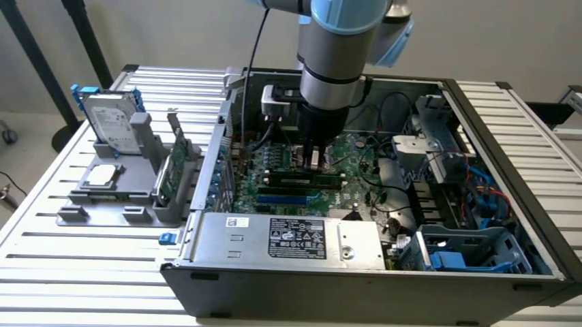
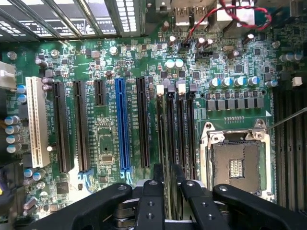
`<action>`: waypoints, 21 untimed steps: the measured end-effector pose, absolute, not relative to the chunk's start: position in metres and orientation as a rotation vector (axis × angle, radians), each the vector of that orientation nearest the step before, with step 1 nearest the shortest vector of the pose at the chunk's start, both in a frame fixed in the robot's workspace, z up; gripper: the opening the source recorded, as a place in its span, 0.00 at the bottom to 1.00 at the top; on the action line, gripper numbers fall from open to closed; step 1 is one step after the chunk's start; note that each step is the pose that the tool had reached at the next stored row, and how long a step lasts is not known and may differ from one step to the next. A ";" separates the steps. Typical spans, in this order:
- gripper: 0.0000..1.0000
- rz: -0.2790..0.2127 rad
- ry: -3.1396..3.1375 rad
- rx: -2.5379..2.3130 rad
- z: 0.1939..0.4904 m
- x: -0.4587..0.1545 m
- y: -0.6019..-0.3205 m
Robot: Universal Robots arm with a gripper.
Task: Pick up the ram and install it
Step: 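Insert the ram into the slot, then press down the ram until it locks into place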
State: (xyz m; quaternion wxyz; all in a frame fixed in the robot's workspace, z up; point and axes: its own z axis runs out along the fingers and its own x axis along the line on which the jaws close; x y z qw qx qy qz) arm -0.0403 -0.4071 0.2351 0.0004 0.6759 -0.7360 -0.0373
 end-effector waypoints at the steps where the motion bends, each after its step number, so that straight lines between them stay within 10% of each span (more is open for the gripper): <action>1: 0.22 -0.117 -2.312 2.123 0.238 -0.040 -0.407; 21: 0.11 -0.118 -2.312 2.124 0.251 -0.040 -0.407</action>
